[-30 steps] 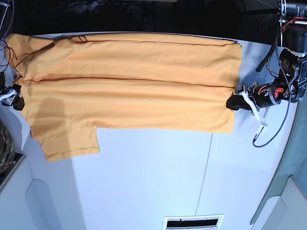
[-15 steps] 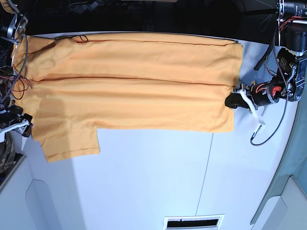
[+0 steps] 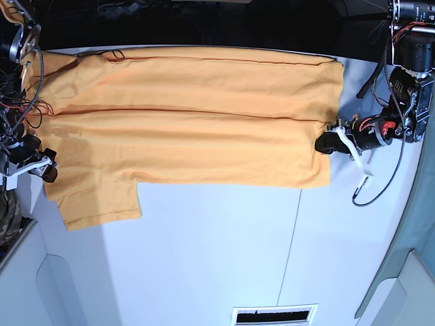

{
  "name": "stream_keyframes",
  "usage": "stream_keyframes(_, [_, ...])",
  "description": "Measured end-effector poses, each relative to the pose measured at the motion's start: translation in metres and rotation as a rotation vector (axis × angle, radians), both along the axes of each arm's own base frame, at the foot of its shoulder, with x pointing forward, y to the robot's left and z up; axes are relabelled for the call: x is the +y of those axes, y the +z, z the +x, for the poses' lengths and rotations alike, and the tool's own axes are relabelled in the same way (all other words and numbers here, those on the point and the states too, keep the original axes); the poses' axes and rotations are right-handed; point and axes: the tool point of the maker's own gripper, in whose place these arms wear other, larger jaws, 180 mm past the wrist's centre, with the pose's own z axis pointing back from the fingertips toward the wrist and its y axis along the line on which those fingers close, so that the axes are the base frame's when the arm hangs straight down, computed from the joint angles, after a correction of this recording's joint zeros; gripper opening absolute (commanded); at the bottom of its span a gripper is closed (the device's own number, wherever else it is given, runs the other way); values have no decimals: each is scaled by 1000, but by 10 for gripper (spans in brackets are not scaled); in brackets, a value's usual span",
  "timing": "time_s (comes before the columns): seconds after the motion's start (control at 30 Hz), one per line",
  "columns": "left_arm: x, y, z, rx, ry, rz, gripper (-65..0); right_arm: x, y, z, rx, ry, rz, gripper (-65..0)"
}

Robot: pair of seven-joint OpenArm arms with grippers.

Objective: Layout the t-shirt on the table in an organized manner, then fold the t-shirt properly
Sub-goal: 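Hold the folded hem with both grippers and pull it toward the collar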

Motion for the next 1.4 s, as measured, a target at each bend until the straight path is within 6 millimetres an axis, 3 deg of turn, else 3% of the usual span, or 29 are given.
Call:
stream_keyframes(0.07, [-4,0,0,-1,0,-11,-650,4,-1,1,-2,-3,14,-372])
stream_keyframes(0.13, [-4,0,0,-1,1,-12,-650,8,-2,0,5,10,23,-430])
stream_keyframes(0.27, [-4,0,1,-2,1,-13,-650,18,-6,-1,25,33,42,-650])
stream_keyframes(0.6, [-4,-1,0,3,-1,-12,-650,21,-5,0,32,44,43,-650])
stream_keyframes(0.77, [-15,0,-11,90,-18,-83,-650,23,2,2,43,60,46,-650])
stream_keyframes(0.9, [-16,6,-7,85,-23,-93,-650,30,26,14,21,77,99,-650])
stream_keyframes(1.03, [-21,19,-1,53,-55,-87,-650,34,65,24,-60,128,92,-650])
stream_keyframes(1.1, [-28,25,-3,66,-77,-116,-650,36,75,14,-60,157,73,-650])
stream_keyframes(1.23, [-41,35,-8,93,-105,-191,-650,46,76,-22,-16,236,24,-650])
stream_keyframes(1.4, [-28,40,-10,95,-92,-198,-650,42,81,-70,-26,243,-28,-650])
